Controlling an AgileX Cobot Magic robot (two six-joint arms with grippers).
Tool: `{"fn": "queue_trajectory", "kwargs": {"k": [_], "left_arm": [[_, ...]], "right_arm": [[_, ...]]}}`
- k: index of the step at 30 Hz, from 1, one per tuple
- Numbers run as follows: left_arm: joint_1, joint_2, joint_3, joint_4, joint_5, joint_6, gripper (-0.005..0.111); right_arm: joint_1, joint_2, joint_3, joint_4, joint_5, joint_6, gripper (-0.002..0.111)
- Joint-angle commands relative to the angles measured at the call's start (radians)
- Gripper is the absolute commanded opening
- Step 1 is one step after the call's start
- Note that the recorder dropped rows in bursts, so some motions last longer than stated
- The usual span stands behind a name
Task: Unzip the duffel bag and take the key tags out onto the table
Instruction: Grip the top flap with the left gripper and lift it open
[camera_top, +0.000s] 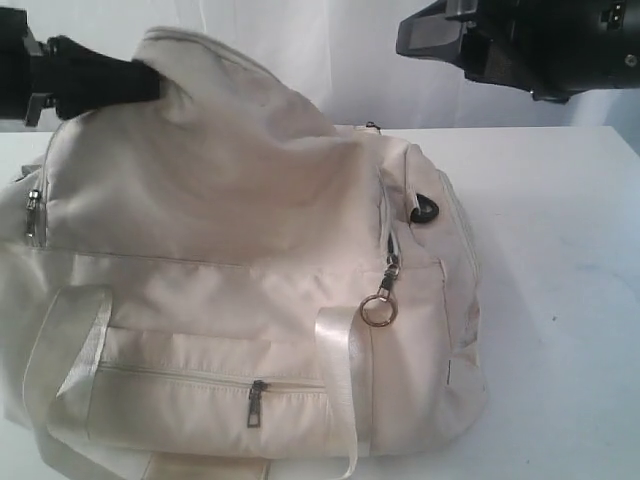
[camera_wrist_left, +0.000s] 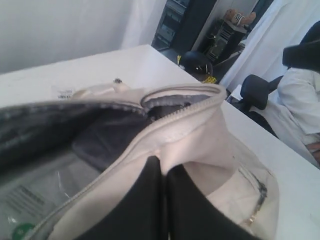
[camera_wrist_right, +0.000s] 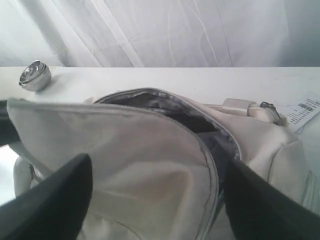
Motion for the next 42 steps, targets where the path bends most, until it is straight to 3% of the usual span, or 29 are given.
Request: {"fn": "queue_trajectory", "kwargs": {"k": [1,5,8,11,20,27,38,42], "left_arm": [[0.000,-0.097,0.184,-0.010,-0.015,-0.014,0.000],[0.000,-0.163,0.290,-0.010,-0.015,-0.009,0.000],[0.000,-0.239,0.368,-0.010,-0.015,-0.009,0.000],[0.000,-0.327,0.434,-0.010,-0.015,-0.009,0.000],[0.000,-0.468,0.583,-0.010,-0.015,-0.058,0.000],[0.000,-0.540,0.687,-0.010,-0.015,-0.061,0.000],[-0.001,-0.583,0.729,-0.010,-0.015,-0.093,0.000],[-0.002,-0.585,0.729,-0.010,-0.015,-0.086,0.000]], "right_arm": [[0.001,0.012,-0.004,0.162,-0.010,-0.117,0.045],[0.001,0.070,-0.004,0.347,0.017,-0.244,0.025],[0.001,0.154,-0.020,0.474,0.091,-0.341,0.017],[0.016,0.271,-0.072,0.541,0.187,-0.347,0.017],[0.159,0.516,-0.275,0.538,0.194,-0.374,0.017],[0.159,0.620,-0.302,0.499,0.111,-0.363,0.017],[0.159,0.667,-0.302,0.235,0.076,-0.191,0.017],[0.159,0.675,-0.302,0.226,0.278,-0.174,0.017]]}}
